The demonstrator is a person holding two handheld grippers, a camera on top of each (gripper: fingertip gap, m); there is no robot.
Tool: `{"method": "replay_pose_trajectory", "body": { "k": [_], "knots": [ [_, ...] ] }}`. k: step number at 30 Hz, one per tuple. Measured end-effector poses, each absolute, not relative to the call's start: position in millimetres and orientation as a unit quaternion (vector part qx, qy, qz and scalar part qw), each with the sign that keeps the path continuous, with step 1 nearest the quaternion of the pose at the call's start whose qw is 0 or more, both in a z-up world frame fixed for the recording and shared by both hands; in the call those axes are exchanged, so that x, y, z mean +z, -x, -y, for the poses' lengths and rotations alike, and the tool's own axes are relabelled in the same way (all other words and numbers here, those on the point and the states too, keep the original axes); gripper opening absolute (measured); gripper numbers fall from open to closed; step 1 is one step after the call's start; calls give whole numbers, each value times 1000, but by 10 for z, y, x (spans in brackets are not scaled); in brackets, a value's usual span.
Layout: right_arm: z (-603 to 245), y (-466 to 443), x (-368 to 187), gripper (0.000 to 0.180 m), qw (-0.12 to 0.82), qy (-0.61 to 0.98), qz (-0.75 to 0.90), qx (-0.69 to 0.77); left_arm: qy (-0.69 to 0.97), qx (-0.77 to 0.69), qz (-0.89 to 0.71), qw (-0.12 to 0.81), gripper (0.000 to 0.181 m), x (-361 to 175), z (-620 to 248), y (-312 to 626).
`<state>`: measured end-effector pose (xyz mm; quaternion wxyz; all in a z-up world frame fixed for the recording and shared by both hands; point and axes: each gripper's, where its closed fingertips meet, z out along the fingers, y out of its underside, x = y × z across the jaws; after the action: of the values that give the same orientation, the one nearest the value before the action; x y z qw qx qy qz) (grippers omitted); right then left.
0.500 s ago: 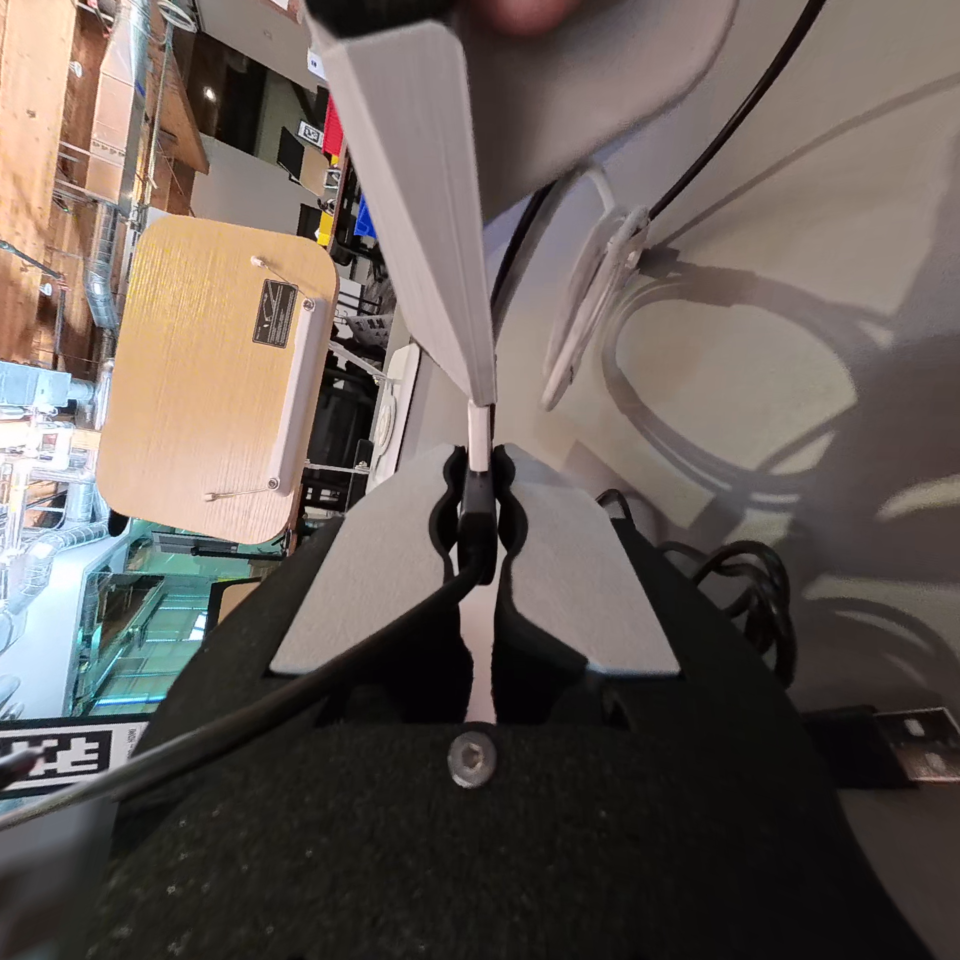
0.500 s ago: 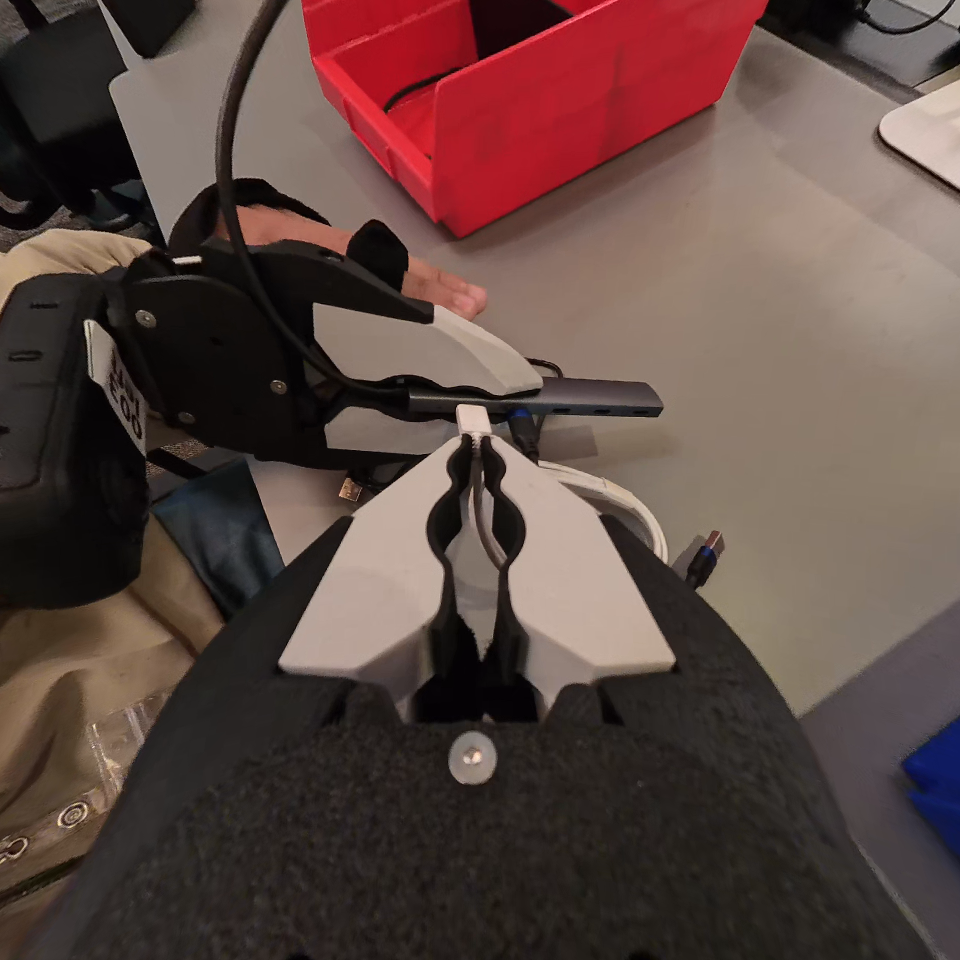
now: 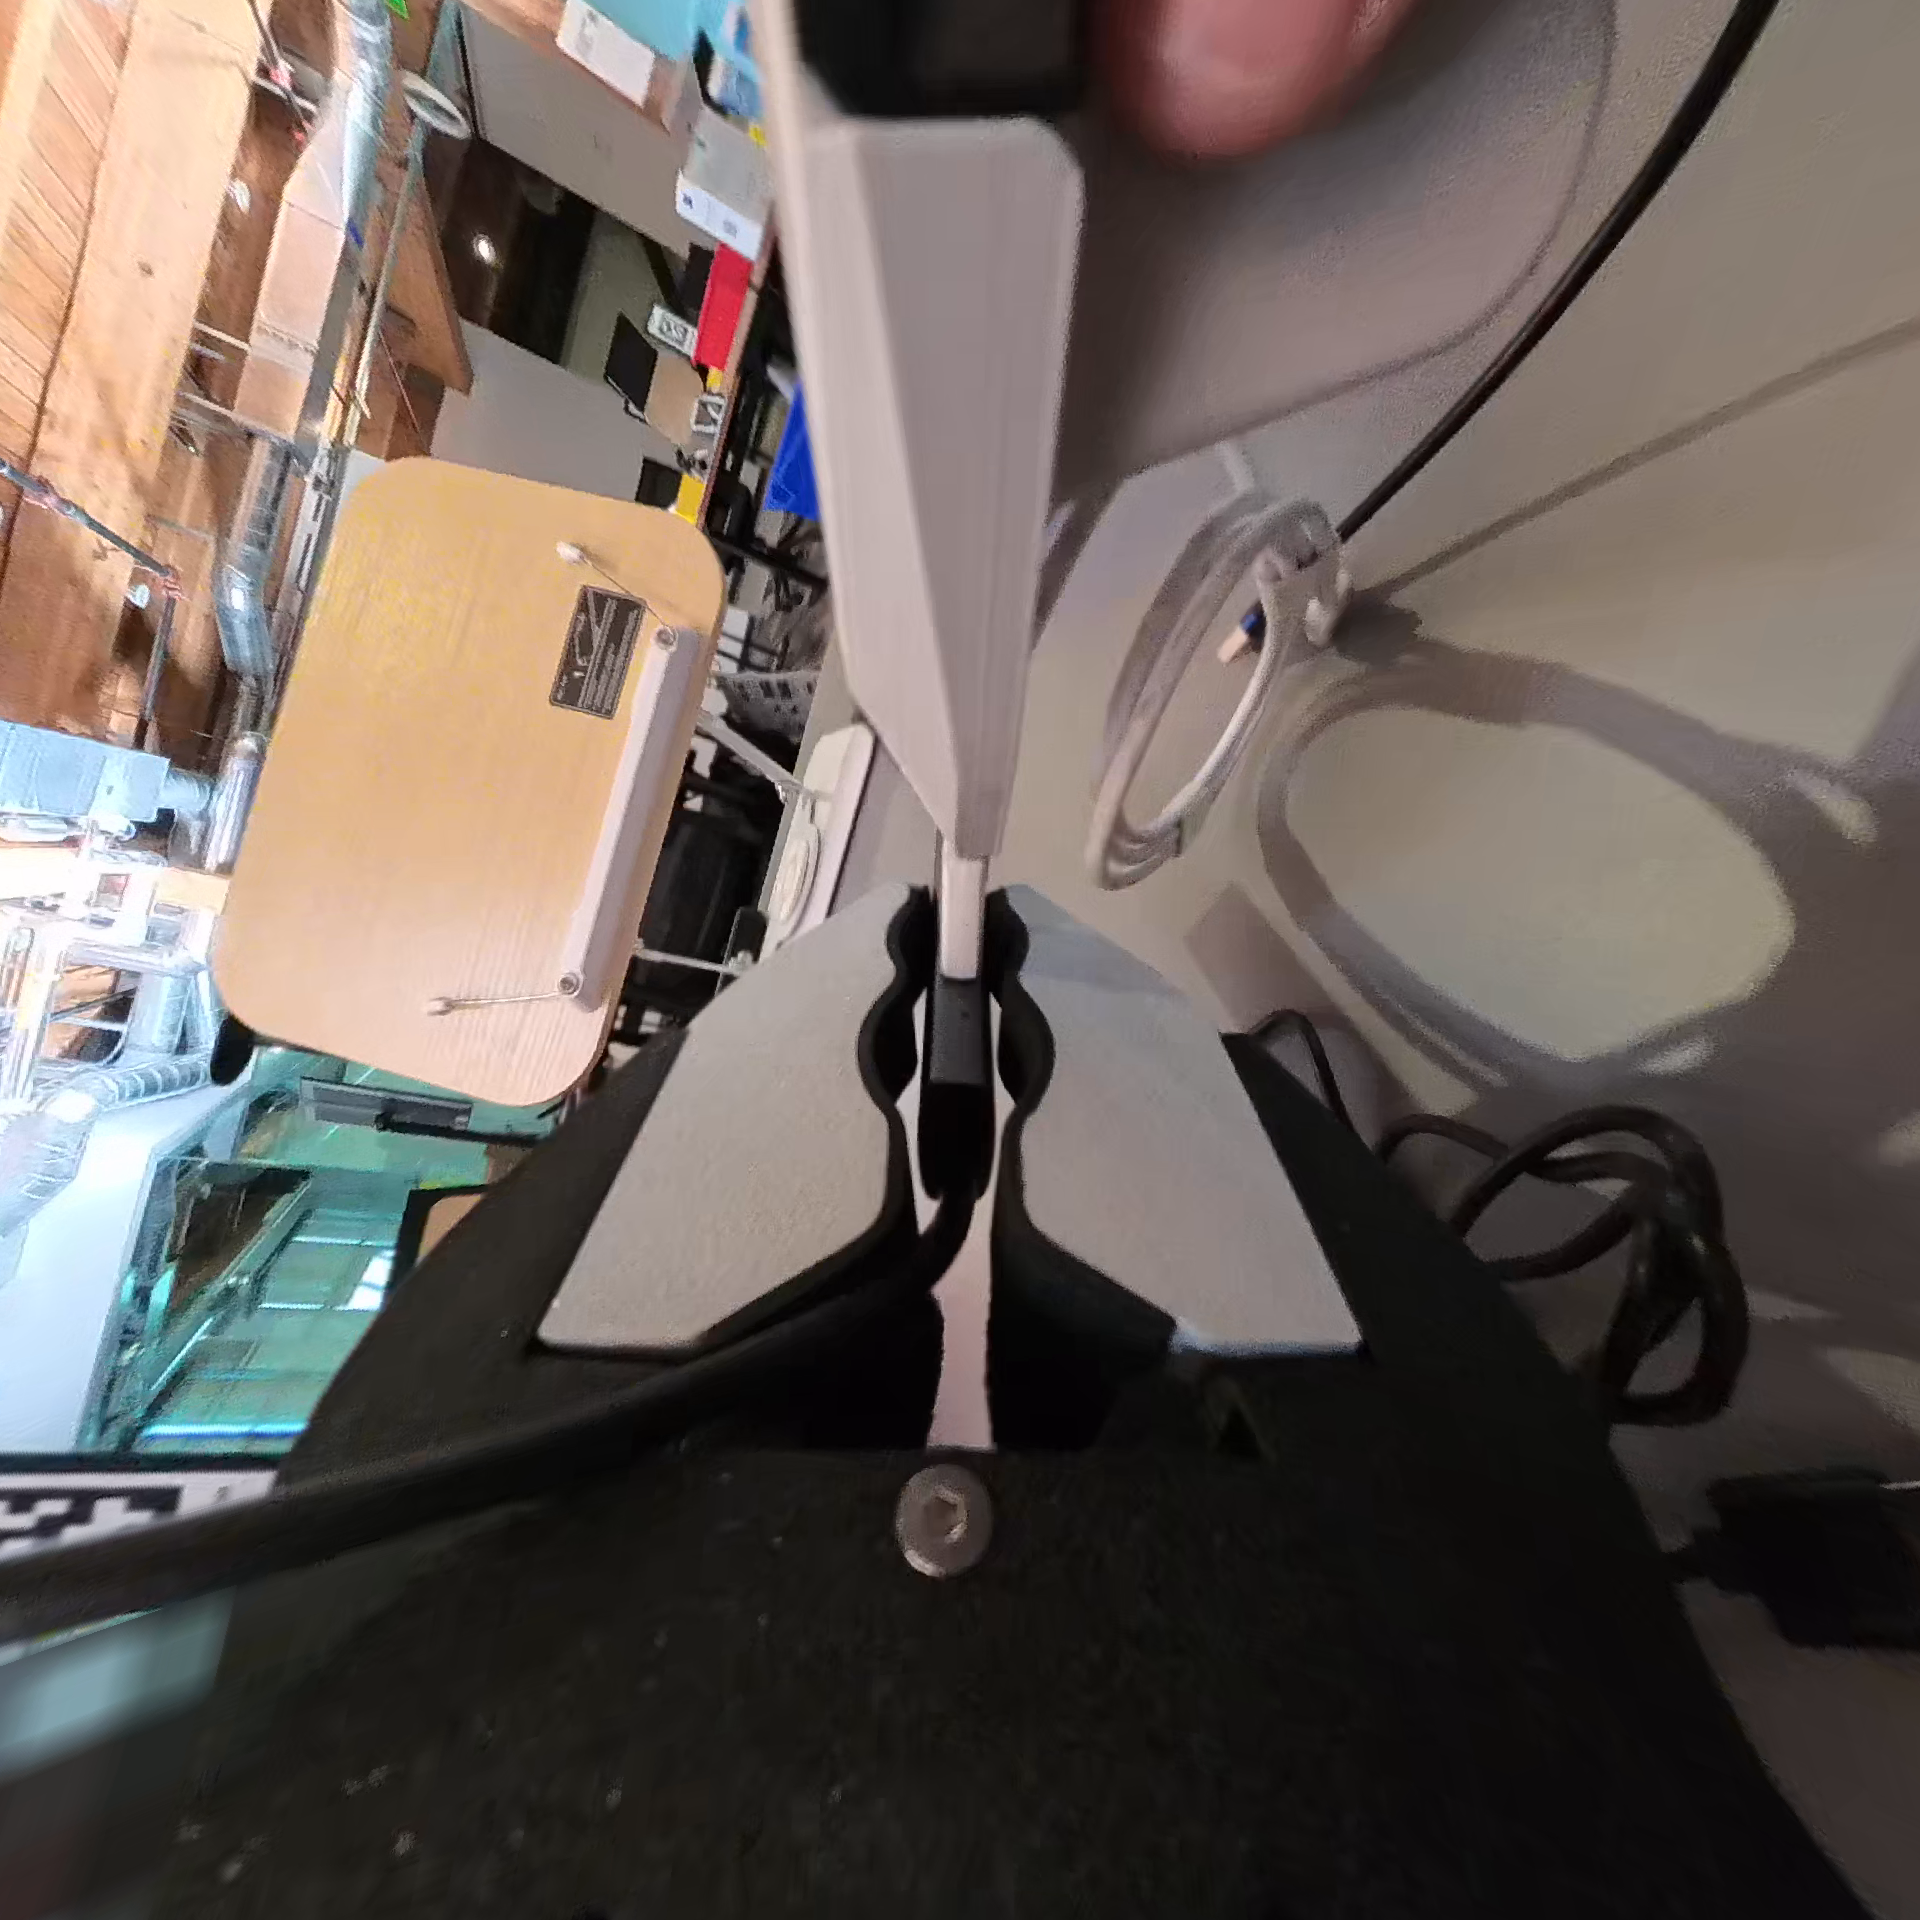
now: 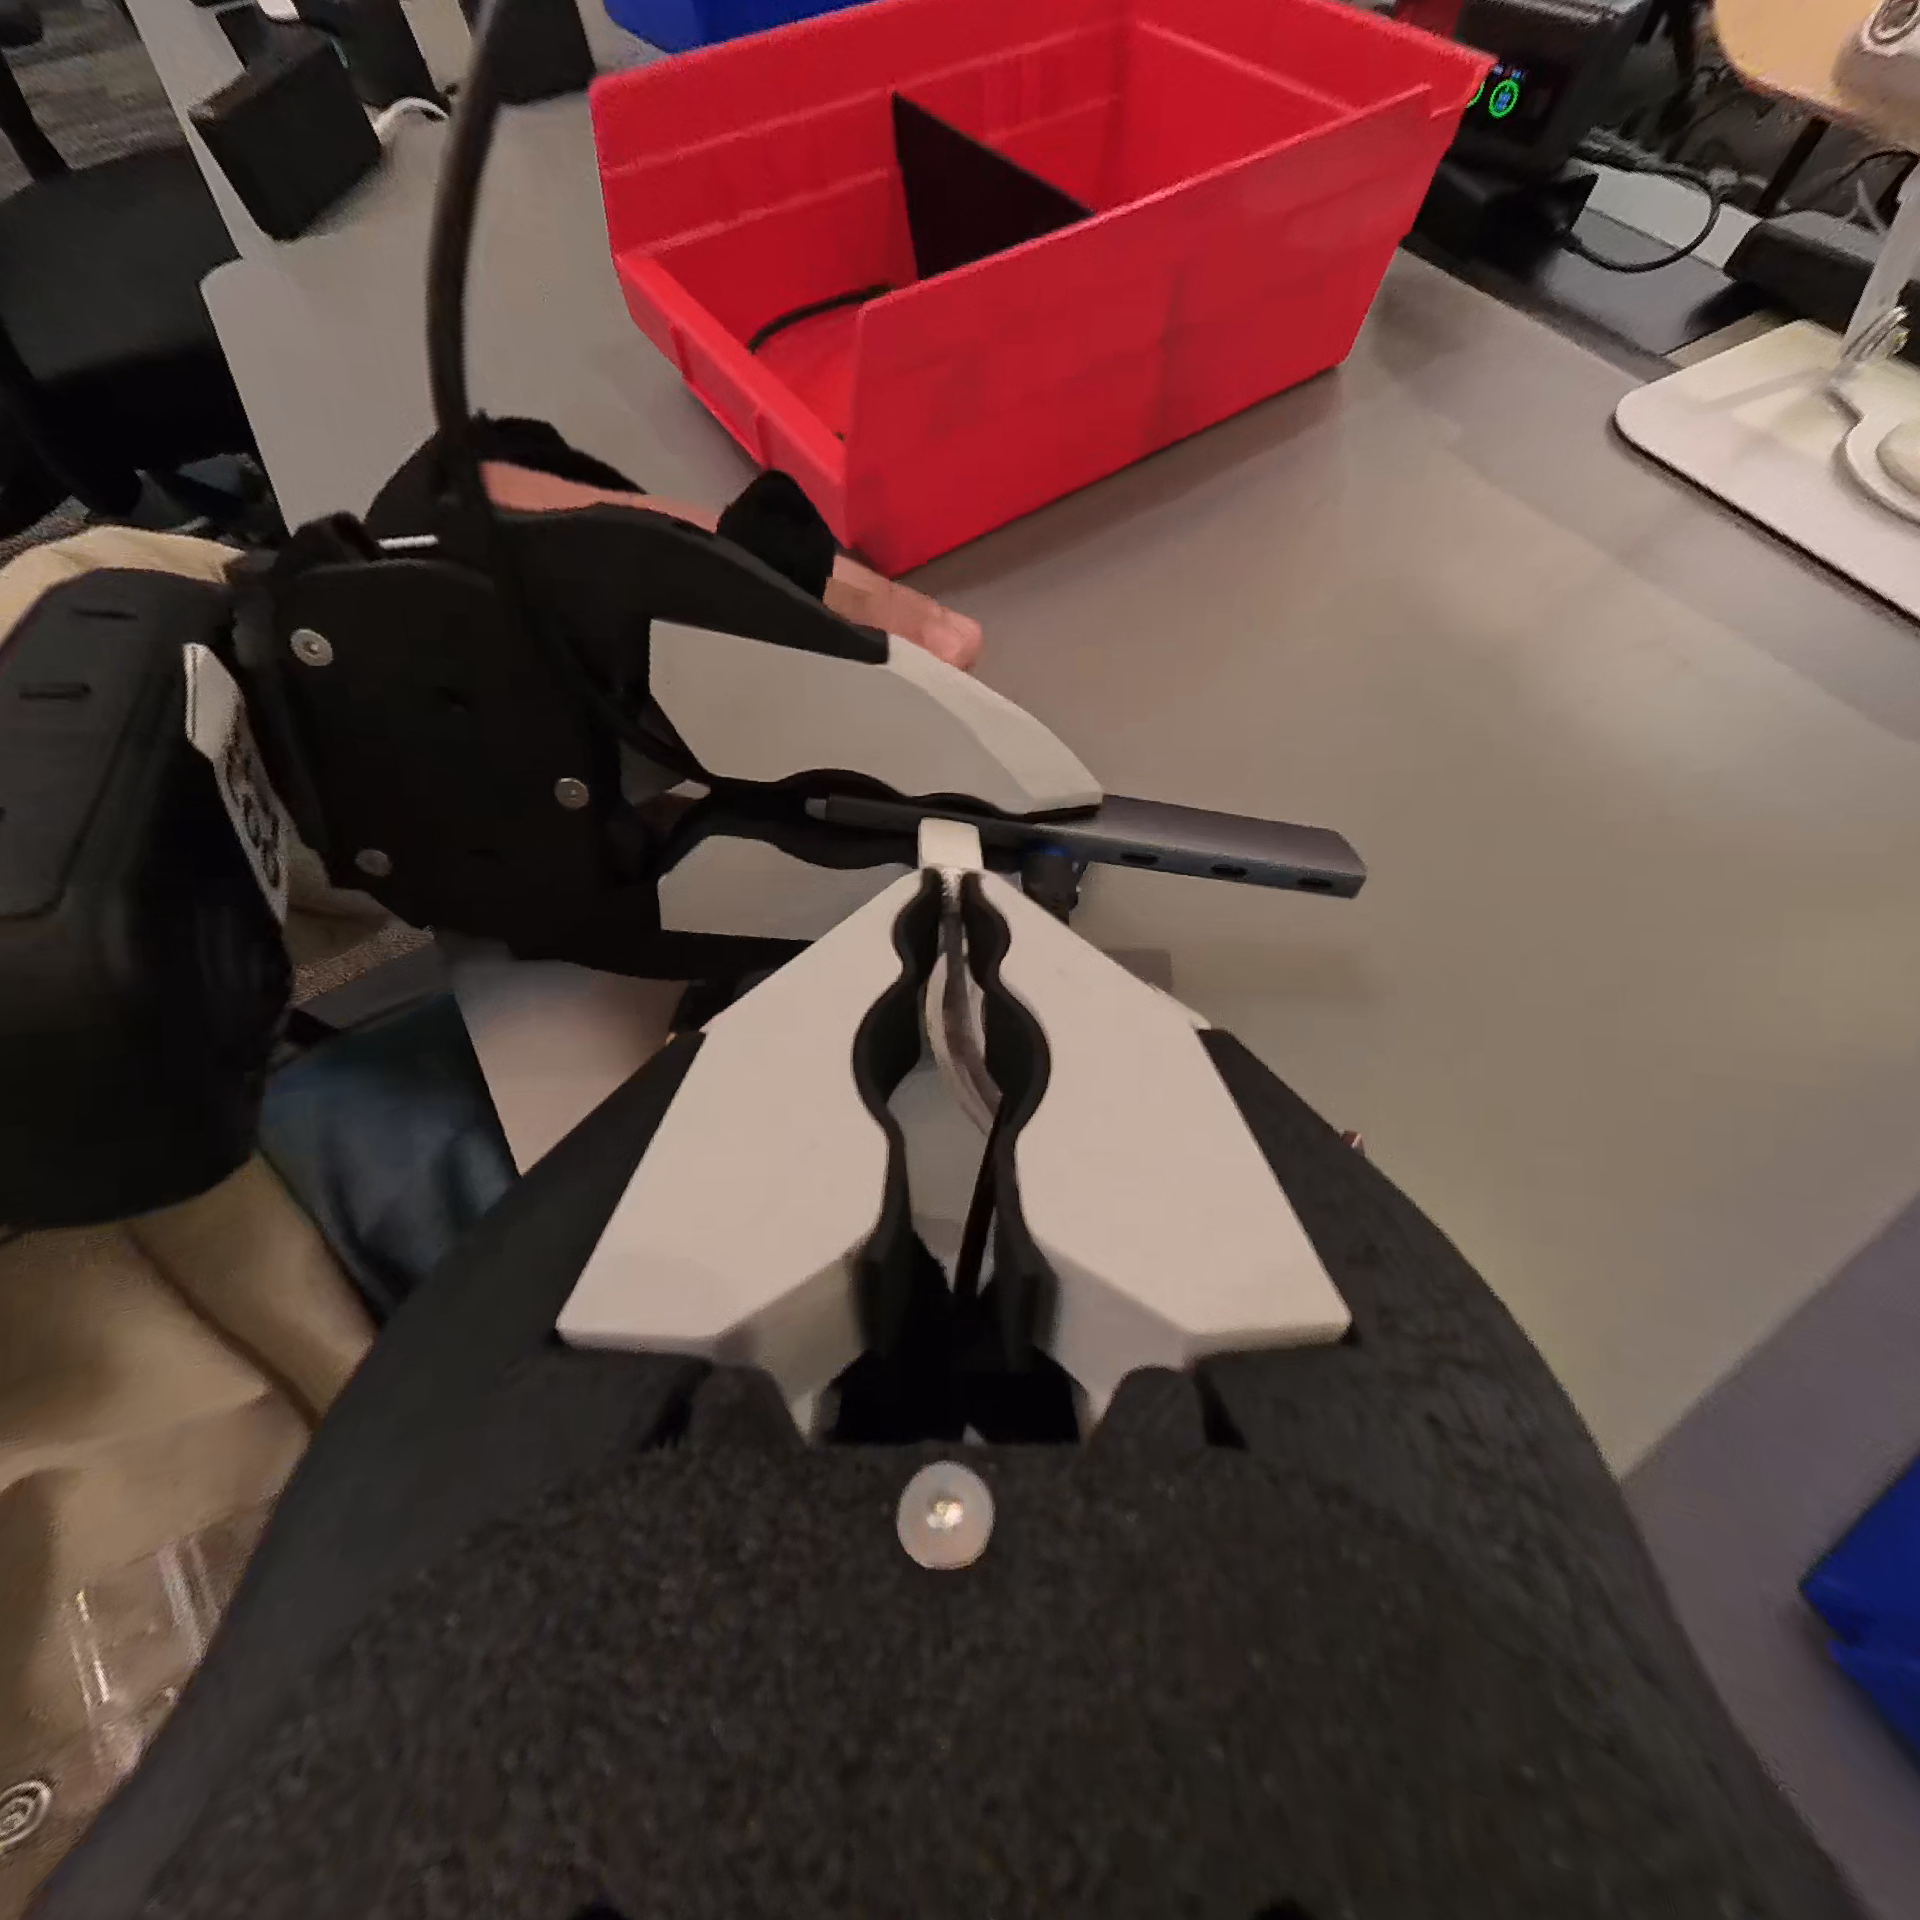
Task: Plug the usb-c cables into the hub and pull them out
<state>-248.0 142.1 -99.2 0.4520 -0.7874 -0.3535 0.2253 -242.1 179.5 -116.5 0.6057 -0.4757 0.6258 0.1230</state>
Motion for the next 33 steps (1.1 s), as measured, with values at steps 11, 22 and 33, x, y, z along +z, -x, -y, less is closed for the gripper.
{"method": "replay_pose_trajectory", "body": {
  "k": [11,22,33],
  "knots": [
    [-1501,2158,-423,19,573,711,319,253,569,105,-440,687,10,-571,-2234,3481],
    [-1280,2854,-1447,32,376,781,360,346,622,144,-361,680,10,-584,-2365,3935],
    [-1105,2589,-1887,3,291,774,538,162,651,115,-350,663,10,-729,-2395,4035]
  ]
}}
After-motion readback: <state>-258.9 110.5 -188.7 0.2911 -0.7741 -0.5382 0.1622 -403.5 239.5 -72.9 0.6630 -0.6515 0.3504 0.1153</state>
